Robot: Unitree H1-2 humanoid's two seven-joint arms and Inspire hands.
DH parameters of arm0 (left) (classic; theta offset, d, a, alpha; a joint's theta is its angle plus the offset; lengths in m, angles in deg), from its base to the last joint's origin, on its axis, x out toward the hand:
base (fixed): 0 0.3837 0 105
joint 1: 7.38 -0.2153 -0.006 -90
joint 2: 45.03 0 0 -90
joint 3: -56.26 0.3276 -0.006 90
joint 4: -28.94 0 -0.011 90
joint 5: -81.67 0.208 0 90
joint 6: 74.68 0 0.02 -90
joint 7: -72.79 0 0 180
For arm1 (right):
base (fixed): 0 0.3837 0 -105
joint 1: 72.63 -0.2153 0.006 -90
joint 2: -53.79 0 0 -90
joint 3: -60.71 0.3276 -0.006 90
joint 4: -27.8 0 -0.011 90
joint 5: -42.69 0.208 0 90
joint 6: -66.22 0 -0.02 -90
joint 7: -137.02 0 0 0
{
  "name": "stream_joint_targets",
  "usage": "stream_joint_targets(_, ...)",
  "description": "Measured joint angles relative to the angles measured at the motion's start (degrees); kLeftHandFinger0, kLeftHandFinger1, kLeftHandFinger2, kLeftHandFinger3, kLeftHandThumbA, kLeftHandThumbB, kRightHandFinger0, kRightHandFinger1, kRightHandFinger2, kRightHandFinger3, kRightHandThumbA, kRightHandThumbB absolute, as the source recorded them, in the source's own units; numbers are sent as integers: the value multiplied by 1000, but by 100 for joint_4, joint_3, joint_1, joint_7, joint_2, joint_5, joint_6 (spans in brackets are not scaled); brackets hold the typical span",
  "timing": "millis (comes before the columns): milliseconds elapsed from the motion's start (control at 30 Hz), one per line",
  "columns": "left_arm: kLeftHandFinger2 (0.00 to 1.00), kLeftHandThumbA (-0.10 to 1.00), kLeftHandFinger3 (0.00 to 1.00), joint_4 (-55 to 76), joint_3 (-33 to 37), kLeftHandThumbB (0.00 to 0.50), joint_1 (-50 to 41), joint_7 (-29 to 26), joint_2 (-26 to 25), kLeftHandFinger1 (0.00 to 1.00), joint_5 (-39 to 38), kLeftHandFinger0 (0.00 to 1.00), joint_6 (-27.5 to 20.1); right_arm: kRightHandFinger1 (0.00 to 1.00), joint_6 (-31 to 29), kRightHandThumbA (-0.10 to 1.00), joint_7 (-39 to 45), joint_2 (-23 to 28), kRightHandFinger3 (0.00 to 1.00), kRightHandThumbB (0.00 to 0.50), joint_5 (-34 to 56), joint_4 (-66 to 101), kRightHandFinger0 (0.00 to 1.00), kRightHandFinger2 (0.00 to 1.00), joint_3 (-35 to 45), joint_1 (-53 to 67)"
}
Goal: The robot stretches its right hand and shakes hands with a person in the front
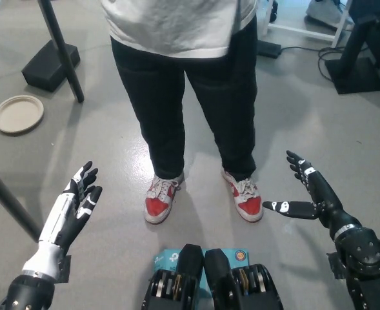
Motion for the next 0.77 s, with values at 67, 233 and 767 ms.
stream_joint_targets(67, 1000, 840, 1000, -3, 1, 99, -5, 0, 0, 1000, 0, 1000, 0, 1000, -34, 1000, -16, -9, 1000, 320, 4, 90, 1000, 1000, 0, 67)
stream_joint_targets(233, 1000, 829, 1000, -12, 0, 92, -20, 0, 2, 1000, 0, 1000, -1, 1000, -124, 1000, -16, -16, 1000, 318, 37, 182, 1000, 1000, 3, 223)
stream_joint_targets(767, 1000, 816, 1000, -9, 1, 89, -82, -1, 9, 1000, 3, 1000, 0, 1000, -237, 1000, -19, -15, 1000, 291, 159, 190, 1000, 1000, 4, 277)
